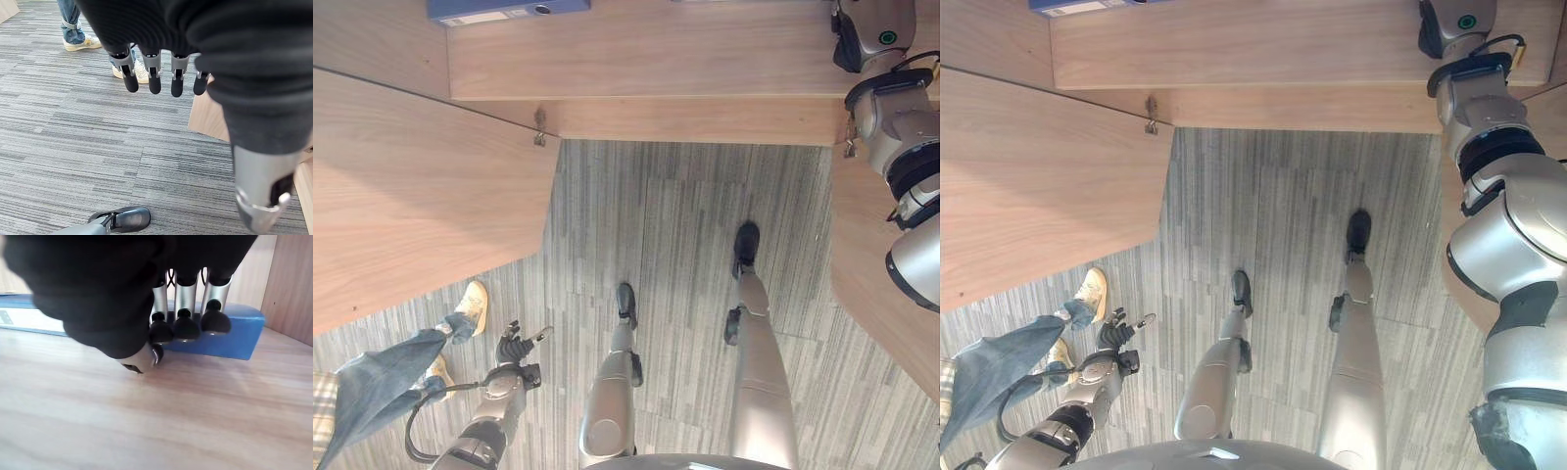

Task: Put the empty folder in the office cabinet

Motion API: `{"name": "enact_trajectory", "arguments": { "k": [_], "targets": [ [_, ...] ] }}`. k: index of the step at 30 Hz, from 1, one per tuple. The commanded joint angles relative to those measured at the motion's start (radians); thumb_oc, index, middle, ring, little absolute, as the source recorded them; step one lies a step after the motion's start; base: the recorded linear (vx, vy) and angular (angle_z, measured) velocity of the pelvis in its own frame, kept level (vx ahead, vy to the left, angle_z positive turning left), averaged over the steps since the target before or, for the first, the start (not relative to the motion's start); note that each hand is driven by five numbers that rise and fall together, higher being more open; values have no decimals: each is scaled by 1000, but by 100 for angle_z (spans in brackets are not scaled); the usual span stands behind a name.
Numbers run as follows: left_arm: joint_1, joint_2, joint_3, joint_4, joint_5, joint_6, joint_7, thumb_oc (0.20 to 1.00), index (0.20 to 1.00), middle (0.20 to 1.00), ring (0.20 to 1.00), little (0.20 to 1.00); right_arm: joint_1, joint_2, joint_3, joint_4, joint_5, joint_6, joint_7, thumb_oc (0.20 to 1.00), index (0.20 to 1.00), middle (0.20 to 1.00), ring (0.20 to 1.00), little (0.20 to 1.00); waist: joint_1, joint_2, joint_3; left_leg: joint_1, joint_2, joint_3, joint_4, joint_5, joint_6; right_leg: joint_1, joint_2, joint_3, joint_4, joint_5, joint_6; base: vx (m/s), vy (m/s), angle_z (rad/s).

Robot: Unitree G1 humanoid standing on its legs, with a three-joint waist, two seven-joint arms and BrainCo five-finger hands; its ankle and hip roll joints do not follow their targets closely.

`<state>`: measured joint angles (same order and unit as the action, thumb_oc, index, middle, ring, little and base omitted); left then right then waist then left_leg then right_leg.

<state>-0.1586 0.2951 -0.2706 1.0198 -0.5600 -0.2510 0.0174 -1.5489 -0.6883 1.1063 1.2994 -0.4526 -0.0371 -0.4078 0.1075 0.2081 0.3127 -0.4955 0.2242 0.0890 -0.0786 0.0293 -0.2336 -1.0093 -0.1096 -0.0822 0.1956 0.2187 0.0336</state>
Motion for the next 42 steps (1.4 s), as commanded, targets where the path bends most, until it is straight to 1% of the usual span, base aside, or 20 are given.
{"name": "enact_trajectory", "arguments": {
  "k": [1, 11, 12, 21, 22, 23, 24, 26, 28, 29, 30, 31, 33, 34, 37, 38, 39, 40, 41, 42],
  "targets": [
    [-21, 56, -36, 20, 21, -9, 20, 1000, 1000, 1000, 1000, 1000, -143, -9, 87, 60, -20, 15, -25, 200, 200, 200, 200, 200, 32, 33, 9, 194, 11, -48, -9, 90, 6, -121, -64, 8, 94, -21, 141, 0, 0, 0],
    [-14, 62, -25, 36, 22, -11, 17, 1000, 1000, 1000, 1000, 1000, -206, -54, 145, 56, -39, 18, -27, 200, 200, 200, 200, 200, 30, 36, 11, 194, 17, -38, -9, 87, -1, -133, -65, 8, 109, -27, 145, 0, 0, 0],
    [-17, 62, -25, 39, 24, -9, 18, 1000, 1000, 1000, 1000, 1000, -212, -63, 150, 52, -43, 21, -29, 200, 200, 200, 200, 200, 22, 33, 12, 190, 16, -38, -9, 89, 0, -135, -68, 8, 105, -23, 145, 0, 0, 0],
    [-43, 60, -35, 41, 30, -8, 23, 1000, 1000, 1000, 1000, 1000, -191, -52, 121, 46, -27, 25, -42, 200, 200, 200, 200, 200, 8, 31, 17, 198, 12, -29, -9, 71, 4, -130, -73, 9, 102, -16, 147, 0, 0, 0],
    [-51, 58, -39, 41, 31, -9, 26, 1000, 1000, 1000, 1000, 1000, -176, -51, 105, 44, -19, 26, -50, 300, 300, 300, 300, 300, 6, 30, 19, 202, 11, -29, -9, 70, 5, -127, -76, 9, 99, -13, 148, -22, 34, 1],
    [-58, 58, -42, 42, 38, -9, 30, 1000, 1000, 1000, 1000, 1000, -160, -50, 88, 37, -13, 26, -64, 1000, 1000, 1000, 1000, 1000, 2, 29, 21, 203, 8, -29, -9, 64, 7, -119, -80, 9, 94, -10, 150, 0, 0, 0],
    [-58, 58, -42, 42, 38, -9, 30, 1000, 1000, 1000, 1000, 1000, -160, -50, 88, 37, -13, 26, -64, 1000, 1000, 1000, 1000, 1000, 2, 29, 21, 203, 8, -29, -9, 64, 7, -119, -80, 9, 94, -10, 150, -49, 42, 2],
    [-83, 59, -48, 49, 51, -9, 41, 1000, 1000, 1000, 1000, 1000, -87, -39, 20, 3, -1, 30, -84, 1000, 1000, 1000, 1000, 1000, -9, 19, 30, 221, -2, -28, -9, 38, 15, -94, -91, 7, 79, 5, 153, -74, 54, 4],
    [-88, 63, -46, 51, 56, -7, 41, 1000, 1000, 1000, 1000, 1000, -74, -27, 13, -9, -5, 31, -78, 1000, 1000, 1000, 1000, 1000, -13, 13, 34, 228, -7, -27, -9, 25, 20, -87, -94, 8, 72, 11, 155, -60, 40, 5],
    [-100, 70, -39, 53, 58, -8, 45, 1000, 1000, 1000, 1000, 1000, -39, -14, -24, -36, 3, 31, -76, 1000, 1000, 1000, 1000, 1000, -20, 6, 39, 242, -16, -28, -9, -3, 28, -81, -100, 13, 65, 26, 159, -54, 38, 5],
    [-100, 70, -39, 53, 58, -8, 45, 1000, 1000, 1000, 1000, 1000, -39, -14, -24, -36, 3, 31, -76, 1000, 1000, 1000, 1000, 1000, -20, 6, 39, 242, -16, -28, -9, -3, 28, -81, -100, 13, 65, 26, 159, -100, 84, 12],
    [-103, 70, -39, 48, 56, -12, 48, 1000, 1000, 1000, 1000, 1000, 1, -14, -60, -63, 14, 30, -95, 1000, 1000, 1000, 1000, 1000, -29, -2, 47, 252, -23, -27, 6, -23, 32, -67, -106, 17, 58, 39, 163, -106, 82, 11],
    [-118, 72, -29, 32, 69, -8, 56, 1000, 1000, 1000, 1000, 1000, 165, 21, -170, -172, 17, 28, -133, 1000, 1000, 1000, 1000, 1000, -59, -33, 74, 256, -44, -36, 76, -115, 47, -14, -123, 21, 19, 71, 167, -157, 96, 14],
    [-115, 72, -23, 26, 77, -9, 59, 1000, 1000, 1000, 1000, 1000, 208, 31, -188, -224, 3, 26, -133, 1000, 1000, 1000, 1000, 1000, -73, -46, 82, 261, -49, -37, 89, -138, 50, 6, -130, 23, 5, 81, 170, -115, 62, 7],
    [-108, 74, -4, -2, 86, -12, 65, 1000, 1000, 1000, 1000, 1000, 384, 44, -263, -403, -30, 8, -136, 1000, 1000, 1000, 1000, 1000, -109, -81, 104, 291, -60, -38, 130, -202, 58, 74, -153, 19, -35, 102, 176, -76, 57, -1],
    [-108, 74, -4, -2, 86, -12, 65, 1000, 1000, 1000, 1000, 1000, 384, 44, -263, -403, -30, 8, -136, 1000, 1000, 1000, 1000, 1000, -109, -81, 104, 291, -60, -38, 130, -202, 58, 74, -153, 19, -35, 102, 176, -61, 31, -3],
    [-105, 75, 1, -14, 93, -16, 66, 1000, 1000, 1000, 1000, 1000, 449, 45, -293, -469, -30, -4, -137, 1000, 1000, 1000, 1000, 1000, -121, -95, 114, 302, -63, -37, 149, -220, 60, 102, -163, 17, -47, 109, 180, -45, 21, -5],
    [-103, 77, -1, -15, 93, -16, 66, 1000, 1000, 1000, 1000, 1000, 456, 43, -298, -475, -32, -2, -135, 1000, 1000, 1000, 1000, 1000, -120, -96, 118, 305, -63, -39, 152, -222, 61, 110, -164, 16, -50, 111, 180, -79, 27, -4],
    [-99, 71, 3, -29, 110, -15, 70, 1000, 1000, 1000, 1000, 1000, 584, 85, -336, -543, -35, -27, -137, 1000, 1000, 1000, 1000, 1000, -136, -125, 130, 326, -72, -45, 186, -268, 71, 157, -176, 14, -66, 116, 183, -73, 27, 1],
    [-103, 70, 5, -28, 124, -23, 77, 1000, 1000, 1000, 1000, 1000, 628, 101, -352, -561, -28, -45, -131, 1000, 1000, 1000, 1000, 1000, -143, -138, 139, 338, -74, -47, 196, -281, 72, 178, -183, 12, -73, 122, 186, -99, 25, 1]
  ]
}}
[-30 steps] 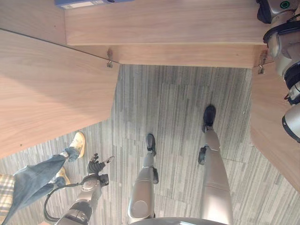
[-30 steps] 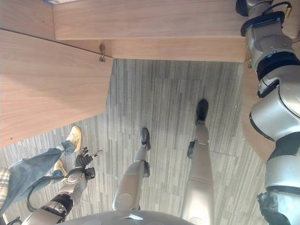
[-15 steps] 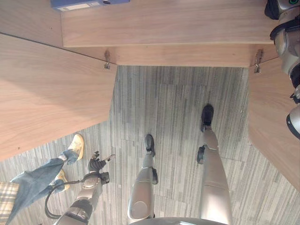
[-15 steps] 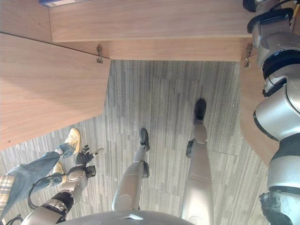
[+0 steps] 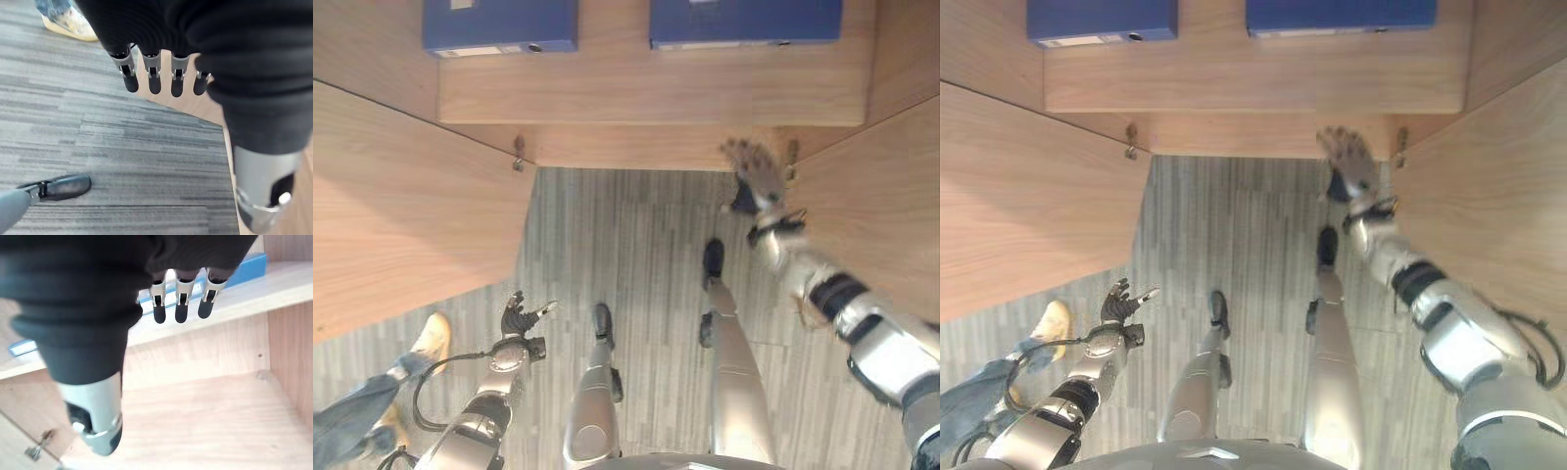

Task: Put the empty folder in the office cabinet

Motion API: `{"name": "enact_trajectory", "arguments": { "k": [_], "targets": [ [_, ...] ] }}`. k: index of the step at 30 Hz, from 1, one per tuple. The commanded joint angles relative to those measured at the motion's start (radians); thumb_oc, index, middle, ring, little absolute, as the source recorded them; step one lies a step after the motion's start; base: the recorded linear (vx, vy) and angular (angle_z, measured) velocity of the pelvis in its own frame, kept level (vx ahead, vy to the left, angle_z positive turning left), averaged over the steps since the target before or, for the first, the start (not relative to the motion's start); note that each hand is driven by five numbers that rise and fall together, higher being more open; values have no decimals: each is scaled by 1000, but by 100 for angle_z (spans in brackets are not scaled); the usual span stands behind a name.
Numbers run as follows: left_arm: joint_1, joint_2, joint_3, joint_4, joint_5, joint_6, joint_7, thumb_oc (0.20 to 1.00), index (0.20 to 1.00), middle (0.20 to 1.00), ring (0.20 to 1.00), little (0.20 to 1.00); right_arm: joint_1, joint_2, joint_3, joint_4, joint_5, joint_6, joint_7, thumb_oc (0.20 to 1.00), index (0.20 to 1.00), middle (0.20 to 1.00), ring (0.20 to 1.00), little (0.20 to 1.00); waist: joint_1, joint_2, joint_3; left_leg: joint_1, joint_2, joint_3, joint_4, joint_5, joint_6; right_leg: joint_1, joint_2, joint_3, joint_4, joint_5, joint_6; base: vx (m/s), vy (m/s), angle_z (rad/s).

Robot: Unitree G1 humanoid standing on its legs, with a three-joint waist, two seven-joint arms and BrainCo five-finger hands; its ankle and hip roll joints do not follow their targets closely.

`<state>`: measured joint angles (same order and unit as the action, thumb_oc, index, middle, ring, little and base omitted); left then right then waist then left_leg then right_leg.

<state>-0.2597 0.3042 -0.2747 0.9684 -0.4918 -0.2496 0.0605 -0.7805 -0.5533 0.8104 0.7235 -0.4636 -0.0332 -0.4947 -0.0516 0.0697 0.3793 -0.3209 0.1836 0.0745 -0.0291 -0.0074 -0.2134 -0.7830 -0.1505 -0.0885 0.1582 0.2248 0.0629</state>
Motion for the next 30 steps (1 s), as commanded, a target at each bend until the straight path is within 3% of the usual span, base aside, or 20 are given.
{"name": "enact_trajectory", "arguments": {
  "k": [1, 4, 5, 8, 9, 10, 11, 12, 14, 18, 19, 22, 24, 25, 26, 27, 28, 29, 30],
  "targets": [
    [-2, 59, 11, 20, 66, -27, 38, 1000, 1000, 1000, 1000, 1000, -86, -14, -66, -10, -12, -65, -38, 1000, 1000, 1000, 1000, 1000, 11, -13, 77, 177, -36, -39, 158, -256, 53, -22, -149, 15, -46, 120, 159, -66, 18, 0],
    [9, 55, 7, 1, 79, -35, 40, 1000, 1000, 1000, 1000, 1000, 4, 24, -71, -38, -2, -93, -21, 1000, 1000, 1000, 1000, 1000, 7, -38, 82, 207, -42, -43, 177, -275, 55, 32, -164, 7, -63, 129, 165, -81, 38, 5],
    [21, 42, 3, -20, 84, -41, 39, 1000, 1000, 1000, 1000, 1000, 94, 77, -80, -66, 35, -125, 11, 1000, 1000, 1000, 1000, 1000, 5, -68, 80, 236, -48, -49, 204, -295, 57, 89, -177, -2, -78, 136, 169, -62, 31, 21],
    [37, 35, -8, -43, 103, -39, 33, 1000, 1000, 1000, 1000, 1000, 195, 113, -65, -101, 58, -156, 63, 1000, 1000, 1000, 1000, 1000, 10, -106, 83, 284, -54, -66, 238, -324, 61, 181, -197, -18, -100, 139, 175, -63, 30, 21],
    [37, 35, -8, -43, 103, -39, 33, 1000, 1000, 1000, 1000, 1000, 195, 113, -65, -101, 58, -156, 63, 1000, 1000, 1000, 1000, 1000, 10, -106, 83, 284, -54, -66, 238, -324, 61, 181, -197, -18, -100, 139, 175, -54, 52, 7],
    [58, 34, -18, -68, 122, -36, 24, 1000, 1000, 1000, 1000, 1000, 255, 124, -64, -132, 66, -173, 96, 1000, 1000, 1000, 1000, 1000, 14, -129, 73, 308, -61, -77, 261, -339, 65, 236, -210, -27, -116, 144, 180, -41, 46, 7],
    [60, 35, -19, -70, 122, -36, 24, 1000, 1000, 1000, 1000, 1000, 258, 124, -65, -134, 66, -173, 97, 1000, 1000, 1000, 1000, 1000, 14, -129, 76, 312, -61, -78, 262, -340, 66, 243, -210, -29, -119, 145, 180, -88, 101, 22],
    [82, 42, -20, -81, 147, -32, 17, 1000, 1000, 1000, 1000, 1000, 322, 120, -68, -155, 72, -187, 130, 1000, 1000, 1000, 1000, 1000, 16, -154, 61, 327, -69, -84, 292, -357, 71, 296, -225, -36, -138, 157, 188, -81, 101, 30],
    [113, 44, -21, -90, 173, -24, 13, 1000, 1000, 1000, 1000, 1000, 385, 116, -82, -159, 70, -186, 161, 1000, 1000, 1000, 1000, 1000, 18, -173, 53, 345, -81, -95, 322, -377, 83, 355, -237, -46, -166, 173, 195, -103, 130, 23],
    [170, 73, -25, -128, 220, -18, -2, 1000, 1000, 1000, 1000, 1000, 491, 93, -135, -163, 62, -183, 198, 1000, 1000, 1000, 1000, 1000, 12, -204, 22, 337, -112, -114, 375, -391, 111, 431, -255, -61, -222, 223, 199, -83, 103, 1],
    [190, 82, -22, -141, 231, -23, -9, 1000, 1000, 1000, 1000, 1000, 517, 87, -157, -158, 63, -181, 202, 1000, 1000, 1000, 1000, 1000, 13, -198, 17, 338, -115, -113, 385, -398, 121, 444, -243, -68, -228, 235, 199, -76, 133, 0],
    [224, 85, -18, -160, 261, -23, -12, 1000, 1000, 1000, 1000, 1000, 587, 79, -202, -159, 60, -181, 212, 1000, 1000, 1000, 1000, 1000, -11, -207, -14, 348, -140, -91, 354, -352, 138, 458, -242, -92, -224, 293, 199, -19, 116, -6],
    [249, 78, -11, -166, 276, -29, -7, 1000, 1000, 1000, 1000, 1000, 632, 67, -228, -154, 54, -186, 215, 1000, 1000, 1000, 1000, 1000, -23, -191, -33, 366, -136, -73, 288, -297, 146, 460, -224, -108, -199, 284, 199, -25, 111, -7],
    [249, 78, -11, -166, 276, -29, -7, 1000, 1000, 1000, 1000, 1000, 632, 67, -228, -154, 54, -186, 215, 1000, 1000, 1000, 1000, 1000, -23, -191, -33, 366, -136, -73, 288, -297, 146, 460, -224, -108, -199, 284, 199, -86, 124, -12],
    [256, 74, -7, -165, 273, -32, -4, 1000, 1000, 1000, 1000, 1000, 654, 56, -243, -163, 58, -194, 218, 1000, 1000, 1000, 1000, 1000, -27, -188, -43, 368, -139, -59, 257, -266, 152, 464, -215, -109, -175, 270, 199, -172, 195, -28],
    [270, 68, 3, -163, 264, -34, -8, 1000, 1000, 1000, 1000, 1000, 706, 42, -264, -181, 63, -213, 220, 1000, 1000, 1000, 1000, 1000, -26, -175, -76, 377, -141, -27, 173, -215, 169, 491, -185, -105, -111, 208, 199, -184, 194, -58],
    [270, 68, 3, -163, 264, -34, -8, 1000, 1000, 1000, 1000, 1000, 708, 41, -265, -182, 63, -213, 221, 1000, 1000, 1000, 1000, 1000, -28, -181, -79, 377, -149, -27, 163, -204, 170, 486, -192, -102, -110, 210, 199, -292, 220, -151],
    [285, 66, 7, -163, 267, -34, -9, 1000, 1000, 1000, 1000, 1000, 757, 46, -282, -183, 64, -230, 221, 1000, 1000, 1000, 1000, 1000, -18, -177, -113, 366, -146, 8, 98, -139, 180, 532, -159, -101, -49, 135, 190, -256, 118, -152],
    [293, 66, 7, -162, 274, -35, -8, 1000, 1000, 1000, 1000, 1000, 783, 51, -293, -178, 62, -238, 214, 1000, 1000, 1000, 1000, 1000, -11, -176, -136, 359, -147, 29, 67, -112, 185, 555, -144, -104, -10, 99, 186, -335, 153, -91]
  ]
}}
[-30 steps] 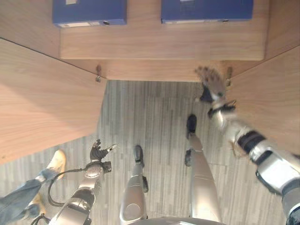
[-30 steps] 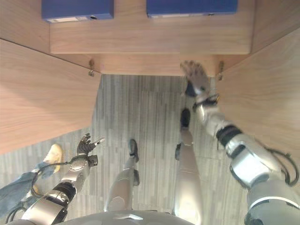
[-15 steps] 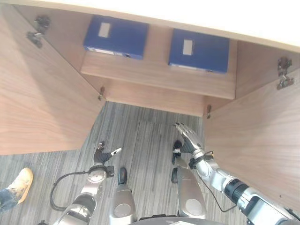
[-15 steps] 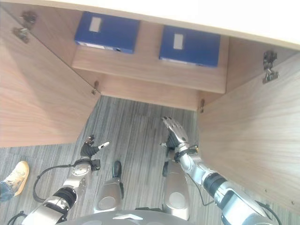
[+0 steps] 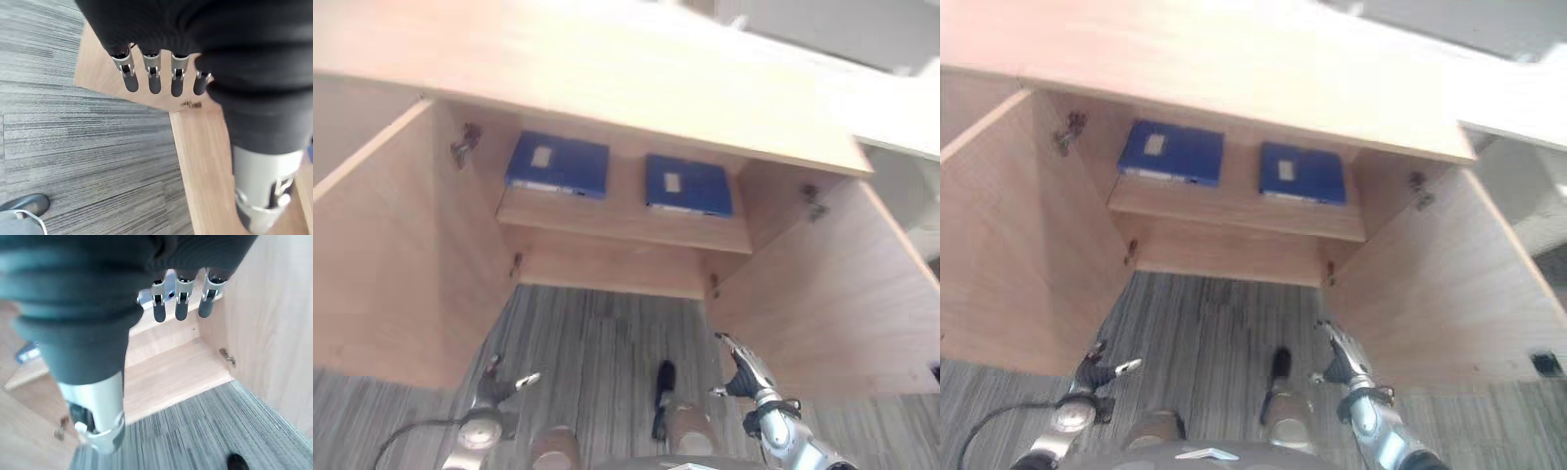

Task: Put the empty folder in the office cabinet

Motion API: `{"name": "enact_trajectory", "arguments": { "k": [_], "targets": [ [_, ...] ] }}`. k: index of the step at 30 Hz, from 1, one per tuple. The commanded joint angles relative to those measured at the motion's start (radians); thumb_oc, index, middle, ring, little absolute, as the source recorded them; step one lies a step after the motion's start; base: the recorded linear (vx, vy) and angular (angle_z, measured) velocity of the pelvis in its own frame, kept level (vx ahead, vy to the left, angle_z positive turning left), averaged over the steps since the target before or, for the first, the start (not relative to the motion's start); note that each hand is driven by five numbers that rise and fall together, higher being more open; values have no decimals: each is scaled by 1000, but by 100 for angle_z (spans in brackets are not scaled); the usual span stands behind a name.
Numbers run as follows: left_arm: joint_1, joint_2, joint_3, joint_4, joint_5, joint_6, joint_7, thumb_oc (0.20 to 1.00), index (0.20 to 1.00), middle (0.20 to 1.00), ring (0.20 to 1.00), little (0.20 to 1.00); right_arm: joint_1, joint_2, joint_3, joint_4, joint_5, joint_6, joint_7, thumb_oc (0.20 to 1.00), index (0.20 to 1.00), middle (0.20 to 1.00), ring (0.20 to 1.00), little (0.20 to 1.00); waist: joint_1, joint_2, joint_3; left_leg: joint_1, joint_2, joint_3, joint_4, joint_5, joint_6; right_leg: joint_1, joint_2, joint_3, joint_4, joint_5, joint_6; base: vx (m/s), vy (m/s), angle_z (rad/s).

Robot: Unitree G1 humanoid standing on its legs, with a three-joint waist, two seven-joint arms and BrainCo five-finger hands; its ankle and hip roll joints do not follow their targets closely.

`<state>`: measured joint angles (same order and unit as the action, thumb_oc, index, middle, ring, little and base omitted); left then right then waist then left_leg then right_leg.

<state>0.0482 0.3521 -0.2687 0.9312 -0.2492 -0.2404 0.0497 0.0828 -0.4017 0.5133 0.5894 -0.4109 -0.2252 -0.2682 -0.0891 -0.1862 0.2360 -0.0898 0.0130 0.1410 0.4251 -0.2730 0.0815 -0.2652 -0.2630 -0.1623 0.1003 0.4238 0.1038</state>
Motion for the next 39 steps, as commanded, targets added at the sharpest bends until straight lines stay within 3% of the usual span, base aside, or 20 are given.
{"name": "enact_trajectory", "arguments": {
  "k": [1, 4, 6, 7, 10, 12, 13, 14, 19, 23, 31, 34, 39],
  "targets": [
    [-9, 15, 6, -119, 36, -45, 6, 1000, 1000, 1000, 1000, 1000, -56, -93, -14, -36, 8, -55, -27, 1000, 1000, 1000, 1000, 1000, 30, 85, -12, 121, 29, -12, -405, 171, -107, 62, -13, -38, 97, -138, 140, -207, 82, 2],
    [15, 5, 22, -116, 33, -43, 13, 1000, 1000, 1000, 1000, 1000, 9, -62, -68, -30, -4, -71, -81, 1000, 1000, 1000, 1000, 1000, 42, 83, -64, 106, 39, 46, -433, 210, -102, 107, 11, -48, 179, -202, 126, -129, 43, -64],
    [25, 0, 40, -118, 12, -42, 19, 1000, 1000, 1000, 1000, 1000, 29, -34, -113, -26, 10, -79, -129, 1000, 1000, 1000, 1000, 1000, 43, 80, -95, 97, 50, 86, -438, 227, -104, 142, 4, -66, 186, -203, 127, -86, -25, -85],
    [140, 68, 96, -188, -33, -61, -55, 1000, 1000, 1000, 1000, 1000, 33, -39, -174, -6, 41, -80, -160, 1000, 1000, 1000, 1000, 1000, 76, 89, -102, 93, 50, 106, -444, 236, -104, 177, -11, -89, 168, -200, 131, -81, -58, -124],
    [157, 23, 49, -256, -39, -54, -13, 1000, 1000, 1000, 1000, 1000, 81, 3, -229, -32, 55, -89, -211, 1000, 1000, 1000, 1000, 1000, 76, 70, -137, 87, 49, 161, -467, 254, -109, 232, -29, -101, 104, -166, 145, -83, -88, -100],
    [177, 28, 57, -220, -26, -52, -40, 1000, 1000, 1000, 1000, 1000, 55, 33, -271, 33, 88, -86, -261, 1000, 1000, 1000, 1000, 1000, 80, 80, -149, 92, 54, 182, -481, 264, -115, 241, -25, -99, 35, -190, 141, -47, -63, -41],
    [140, 6, 40, -185, 0, -47, 15, 1000, 1000, 1000, 1000, 1000, 74, 51, -294, -47, 92, -100, -264, 1000, 1000, 1000, 1000, 1000, 64, 78, -158, 94, 60, 203, -482, 270, -124, 250, -16, -92, -8, -204, 141, -13, -76, -71],
    [159, 8, 63, -166, -13, -45, -24, 1000, 1000, 1000, 1000, 1000, 83, 48, -319, -15, 137, -96, -275, 1000, 1000, 1000, 1000, 1000, 72, 84, -163, 100, 64, 210, -485, 273, -126, 256, -7, -88, -33, -221, 138, 20, -57, -80],
    [194, 47, 137, -137, -61, -45, -77, 1000, 1000, 1000, 1000, 1000, 87, 88, -412, 16, 266, -97, -219, 1000, 1000, 1000, 1000, 1000, 68, 120, -189, 121, 86, 236, -490, 293, -147, 291, 27, -80, -112, -265, 121, 31, -53, -41],
    [176, 48, 147, -142, -69, -29, -89, 1000, 1000, 1000, 1000, 1000, -11, 42, -461, 69, 413, -85, -156, 1000, 1000, 1000, 1000, 1000, 88, 142, -201, 122, 116, 229, -490, 324, -168, 326, 67, -92, -161, -325, 94, 2, -87, -8],
    [142, 49, 125, -94, -59, 7, -118, 1000, 1000, 1000, 1000, 1000, -201, -31, -416, 240, 585, -53, -42, 1000, 1000, 1000, 1000, 1000, 130, 153, -206, 120, 150, 207, -494, 359, -190, 352, 107, -114, -184, -358, 67, -16, -85, 15],
    [119, 55, 103, -55, -55, 25, -140, 1000, 1000, 1000, 1000, 1000, -334, -64, -417, 426, 720, -28, 7, 1000, 1000, 1000, 1000, 1000, 163, 156, -213, 118, 165, 197, -497, 378, -202, 363, 126, -124, -188, -372, 57, 3, -85, 15],
    [97, 66, 82, -40, -71, 31, -152, 1000, 1000, 1000, 1000, 1000, -494, -101, -442, 624, 794, -3, 8, 1000, 1000, 1000, 1000, 1000, 199, 178, -207, 112, 169, 178, -503, 394, -210, 364, 132, -144, -188, -378, 55, 11, -35, 9]
  ]
}}
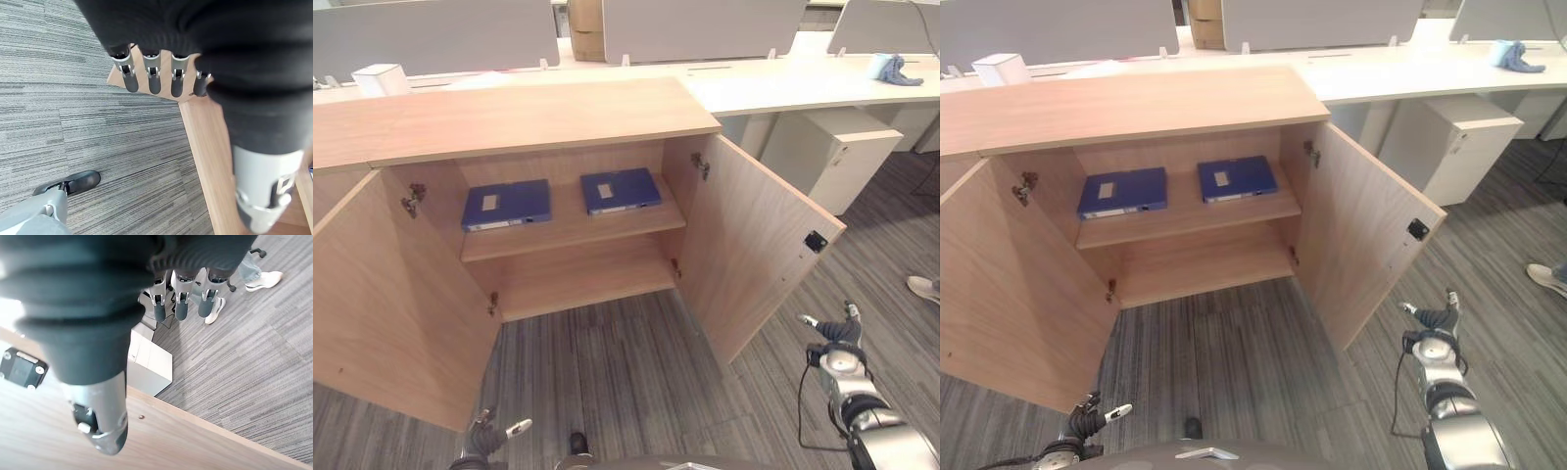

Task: Put the empty folder in the office cabinet

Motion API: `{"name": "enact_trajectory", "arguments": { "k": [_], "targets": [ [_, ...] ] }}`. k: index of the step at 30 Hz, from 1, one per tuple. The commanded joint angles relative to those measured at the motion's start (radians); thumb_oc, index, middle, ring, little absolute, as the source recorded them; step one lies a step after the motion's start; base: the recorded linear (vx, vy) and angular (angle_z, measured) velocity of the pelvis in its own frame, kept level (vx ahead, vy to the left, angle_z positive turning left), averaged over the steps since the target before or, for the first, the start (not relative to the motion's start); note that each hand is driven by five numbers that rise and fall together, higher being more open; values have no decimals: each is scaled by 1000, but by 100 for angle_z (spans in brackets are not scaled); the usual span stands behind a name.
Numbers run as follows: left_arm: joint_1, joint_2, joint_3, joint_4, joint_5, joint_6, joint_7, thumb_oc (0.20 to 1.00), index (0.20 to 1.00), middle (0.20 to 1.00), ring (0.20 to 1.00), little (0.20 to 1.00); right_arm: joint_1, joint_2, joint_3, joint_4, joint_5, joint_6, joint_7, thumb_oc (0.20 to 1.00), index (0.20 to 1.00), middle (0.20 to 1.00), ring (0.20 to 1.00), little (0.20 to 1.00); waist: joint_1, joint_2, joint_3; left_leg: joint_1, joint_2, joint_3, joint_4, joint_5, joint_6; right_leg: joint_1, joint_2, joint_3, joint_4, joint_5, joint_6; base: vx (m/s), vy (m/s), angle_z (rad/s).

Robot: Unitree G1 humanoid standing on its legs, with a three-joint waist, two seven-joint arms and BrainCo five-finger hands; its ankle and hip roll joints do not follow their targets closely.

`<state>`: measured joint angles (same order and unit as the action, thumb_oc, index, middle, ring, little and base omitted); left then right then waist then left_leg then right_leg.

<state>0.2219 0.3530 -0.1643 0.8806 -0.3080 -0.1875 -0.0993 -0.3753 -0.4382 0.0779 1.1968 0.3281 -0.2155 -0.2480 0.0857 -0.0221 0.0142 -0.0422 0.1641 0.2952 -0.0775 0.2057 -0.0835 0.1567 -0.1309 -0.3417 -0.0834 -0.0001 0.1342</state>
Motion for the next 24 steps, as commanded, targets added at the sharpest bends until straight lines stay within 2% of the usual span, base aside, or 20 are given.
{"name": "enact_trajectory", "arguments": {
  "k": [1, 3, 6, 14, 17, 18, 24],
  "targets": [
    [-76, 66, -25, 13, -15, -22, -3, 1000, 1000, 1000, 1000, 1000, -57, -81, -13, 40, 64, -10, -16, 1000, 1000, 1000, 1000, 1000, 31, 20, 17, 60, 16, 20, -2, -82, -46, -60, 0, 32, -4, 45, 24, -9, 14, 4],
    [-68, 66, -25, 19, -18, -18, -7, 1000, 1000, 1000, 1000, 1000, -100, -114, 1, 60, 55, 4, -5, 1000, 1000, 1000, 1000, 1000, 43, 42, 23, 49, 12, 12, -10, -75, -50, -66, -4, 16, -4, 43, 28, -23, 49, 5],
    [-52, 59, -10, 53, 2, -15, -6, 1000, 1000, 1000, 1000, 1000, -104, -127, 31, 45, 27, 7, 18, 1000, 1000, 1000, 1000, 1000, 47, 53, 20, 46, 8, 4, -10, -75, -52, -62, -5, 6, -4, 42, 27, 9, 19, 19],
    [-31, 59, 27, 98, 38, -14, -8, 1000, 1000, 1000, 1000, 1000, -107, -129, 98, -12, 3, 4, 84, 1000, 1000, 1000, 1000, 1000, 54, 56, 16, 48, 12, -1, -10, -72, -56, -56, -4, -3, -4, 42, 24, 3, -1, 3],
    [-32, 58, 43, 111, 42, -14, -15, 1000, 1000, 1000, 1000, 1000, -108, -128, 142, -89, -4, -3, 128, 1000, 1000, 1000, 1000, 1000, 53, 52, 18, 44, 13, -1, -10, -71, -58, -60, -4, -4, -4, 43, 24, -11, -1, 4],
    [-30, 60, 55, 109, 43, -14, -22, 1000, 1000, 1000, 1000, 1000, -97, -130, 171, -197, 14, -15, 178, 1000, 1000, 1000, 1000, 1000, 52, 49, 21, 42, 14, 0, -10, -71, -59, -63, -5, -5, -4, 45, 24, 0, 0, 0],
    [-52, 49, 94, 139, 55, -14, -13, 1000, 1000, 1000, 1000, 1000, -62, -99, 292, -449, -3, -35, 253, 1000, 1000, 1000, 1000, 1000, 43, 34, 25, 41, 17, 4, -10, -76, -58, -72, -7, -3, -4, 53, 23, -5, 6, -2]
  ]
}}
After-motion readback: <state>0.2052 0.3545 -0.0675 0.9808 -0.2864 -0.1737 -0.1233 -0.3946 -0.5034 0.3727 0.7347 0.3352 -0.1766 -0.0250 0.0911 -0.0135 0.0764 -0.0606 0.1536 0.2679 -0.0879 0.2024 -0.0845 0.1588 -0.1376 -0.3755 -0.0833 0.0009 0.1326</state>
